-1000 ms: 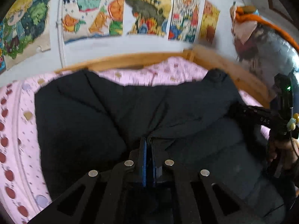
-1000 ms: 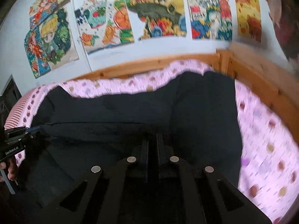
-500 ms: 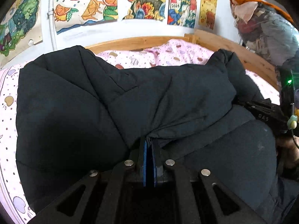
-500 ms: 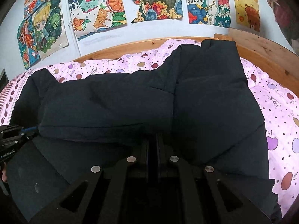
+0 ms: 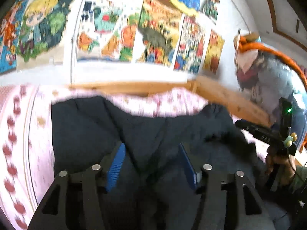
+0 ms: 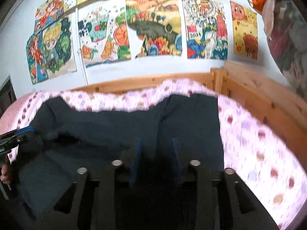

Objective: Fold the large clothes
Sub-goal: 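Carry the held hem over onto the collar with both tools, then open both tools and lift them off the folded jacket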

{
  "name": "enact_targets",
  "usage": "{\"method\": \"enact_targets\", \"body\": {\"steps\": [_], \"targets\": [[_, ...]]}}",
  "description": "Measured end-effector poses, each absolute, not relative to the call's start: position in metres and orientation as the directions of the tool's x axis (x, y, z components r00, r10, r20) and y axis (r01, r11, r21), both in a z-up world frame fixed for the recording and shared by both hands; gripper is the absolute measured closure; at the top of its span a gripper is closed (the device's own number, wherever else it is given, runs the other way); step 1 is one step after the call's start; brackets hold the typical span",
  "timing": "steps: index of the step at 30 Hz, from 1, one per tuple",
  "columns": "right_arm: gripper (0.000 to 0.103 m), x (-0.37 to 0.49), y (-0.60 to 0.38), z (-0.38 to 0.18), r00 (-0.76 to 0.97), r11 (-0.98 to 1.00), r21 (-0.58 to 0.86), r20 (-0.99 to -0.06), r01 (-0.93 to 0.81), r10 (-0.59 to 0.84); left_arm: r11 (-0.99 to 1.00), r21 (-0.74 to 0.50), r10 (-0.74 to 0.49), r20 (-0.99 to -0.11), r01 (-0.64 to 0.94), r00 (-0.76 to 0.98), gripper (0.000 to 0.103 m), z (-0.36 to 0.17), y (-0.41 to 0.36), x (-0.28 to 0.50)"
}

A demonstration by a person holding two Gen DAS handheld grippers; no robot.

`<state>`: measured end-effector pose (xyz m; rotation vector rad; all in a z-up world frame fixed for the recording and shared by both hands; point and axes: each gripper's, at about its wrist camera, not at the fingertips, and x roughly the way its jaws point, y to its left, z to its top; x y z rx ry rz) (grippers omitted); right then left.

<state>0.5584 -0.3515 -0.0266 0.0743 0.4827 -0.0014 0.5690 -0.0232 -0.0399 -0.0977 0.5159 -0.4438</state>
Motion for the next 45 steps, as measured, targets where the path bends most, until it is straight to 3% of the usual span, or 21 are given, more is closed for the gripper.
{"method": "enact_targets", "body": {"steps": [7,10,14,25,30,33,37,40,45], "targets": [[0.067,0.633,-0.322,-0.021,0.808,0.974,0.197,-0.553,-0.113,0.206,0.897,-0.197,-0.435,-0.550,0.395,0.713,0.045,-0.033,-0.071,0.636],[0.067,0.643,-0.305,-0.045,0.758,0.977,0.154,-0.618,-0.148,0.212,0.875,-0.233,-0.471,-0.614,0.425,0.633,0.046,-0.059,-0.080,0.650],[0.067,0.632,-0.290,-0.078,0.737,0.981,0.049,-0.653,-0.188,0.173,0.863,-0.130,-0.450,-0.636,0.488,0.626,0.048,-0.090,-0.086,0.635],[0.067,0.599,-0.292,-0.114,0.820,0.990,0.014,-0.558,-0.143,0.126,0.871,0.070,-0.335,-0.640,0.486,0.692,0.048,-0.116,-0.107,0.613],[0.067,0.587,-0.306,-0.079,0.859,0.993,0.016,-0.500,-0.119,0.111,0.895,-0.058,-0.404,-0.525,0.442,0.749,0.048,-0.088,-0.073,0.607],[0.067,0.596,-0.305,-0.050,0.885,0.995,-0.055,-0.463,-0.080,0.045,0.933,-0.158,-0.360,-0.466,0.324,0.808,0.048,-0.072,-0.048,0.621],[0.067,0.632,-0.307,-0.039,0.871,0.993,-0.111,-0.491,-0.031,-0.027,0.972,-0.213,-0.203,-0.533,0.101,0.821,0.048,-0.073,-0.029,0.652],[0.067,0.653,-0.325,-0.049,0.831,0.998,-0.044,-0.553,0.038,-0.056,0.970,-0.237,-0.185,-0.601,0.047,0.777,0.046,-0.087,-0.021,0.668],[0.067,0.656,-0.340,-0.083,0.802,0.994,0.056,-0.597,0.091,-0.040,0.964,-0.261,-0.204,-0.601,0.051,0.772,0.046,-0.098,-0.020,0.666]]}}
